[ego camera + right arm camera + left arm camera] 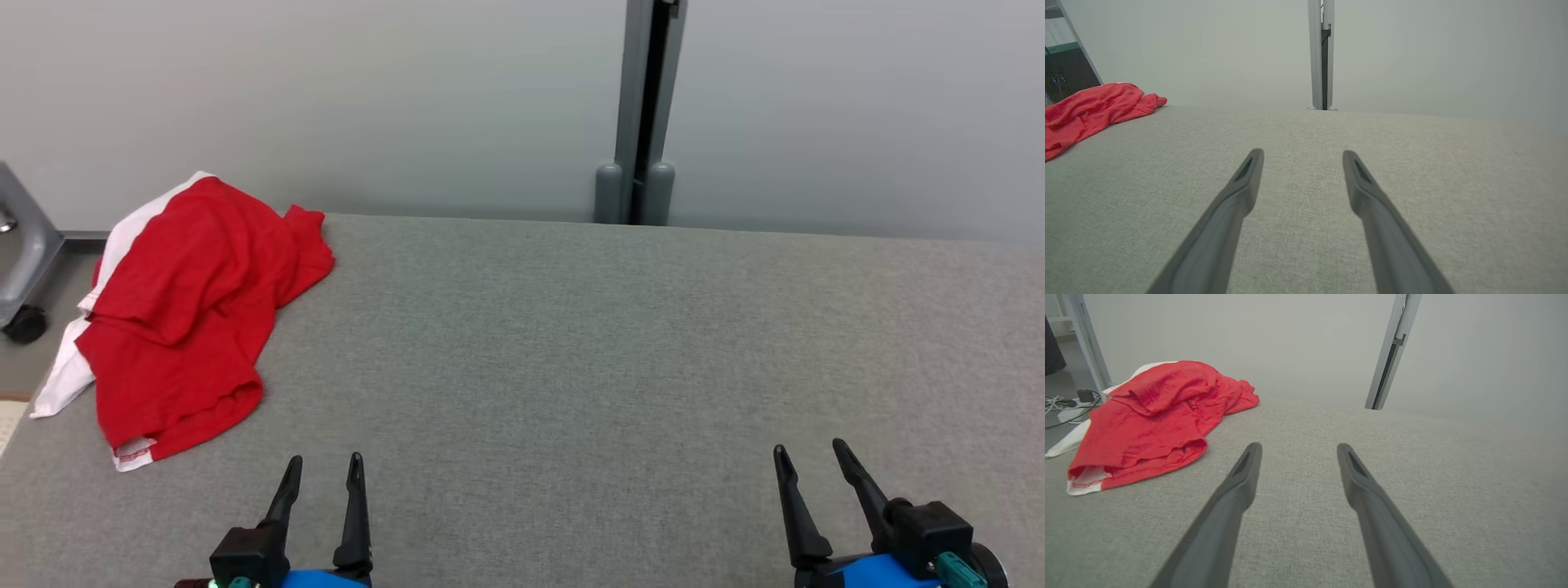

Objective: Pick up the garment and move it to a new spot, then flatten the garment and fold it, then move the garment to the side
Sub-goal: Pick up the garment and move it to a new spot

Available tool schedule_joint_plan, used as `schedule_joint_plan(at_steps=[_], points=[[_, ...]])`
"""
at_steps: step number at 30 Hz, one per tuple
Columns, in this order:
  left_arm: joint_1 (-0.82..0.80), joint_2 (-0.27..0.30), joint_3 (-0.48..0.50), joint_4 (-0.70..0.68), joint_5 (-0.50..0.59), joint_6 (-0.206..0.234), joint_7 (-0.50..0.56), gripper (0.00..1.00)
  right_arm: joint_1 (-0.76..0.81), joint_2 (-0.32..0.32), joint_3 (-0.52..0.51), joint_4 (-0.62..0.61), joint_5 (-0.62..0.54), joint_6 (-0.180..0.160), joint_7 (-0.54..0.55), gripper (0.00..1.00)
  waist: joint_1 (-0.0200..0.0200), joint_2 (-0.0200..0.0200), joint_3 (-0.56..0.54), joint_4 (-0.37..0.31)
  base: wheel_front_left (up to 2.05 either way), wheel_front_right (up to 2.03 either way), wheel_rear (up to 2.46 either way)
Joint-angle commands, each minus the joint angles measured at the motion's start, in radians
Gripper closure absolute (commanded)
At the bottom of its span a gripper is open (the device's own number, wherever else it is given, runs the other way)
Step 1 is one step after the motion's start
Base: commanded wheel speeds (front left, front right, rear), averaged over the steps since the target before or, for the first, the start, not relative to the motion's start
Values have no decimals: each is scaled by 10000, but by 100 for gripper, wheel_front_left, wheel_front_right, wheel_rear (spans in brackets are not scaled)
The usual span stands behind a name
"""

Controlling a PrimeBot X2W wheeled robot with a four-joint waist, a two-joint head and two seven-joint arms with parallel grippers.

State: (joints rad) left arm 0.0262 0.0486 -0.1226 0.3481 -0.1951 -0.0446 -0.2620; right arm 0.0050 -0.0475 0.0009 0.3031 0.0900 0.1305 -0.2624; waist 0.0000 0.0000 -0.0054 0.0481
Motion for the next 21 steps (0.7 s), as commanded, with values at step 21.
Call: schedule_joint_plan(at_steps=[21], points=[[-44, 18, 524, -141, 359, -151, -39, 0, -146, -53, 676, -5, 298, 3, -37, 0, 0, 0, -42, 3544, 0, 0, 0]])
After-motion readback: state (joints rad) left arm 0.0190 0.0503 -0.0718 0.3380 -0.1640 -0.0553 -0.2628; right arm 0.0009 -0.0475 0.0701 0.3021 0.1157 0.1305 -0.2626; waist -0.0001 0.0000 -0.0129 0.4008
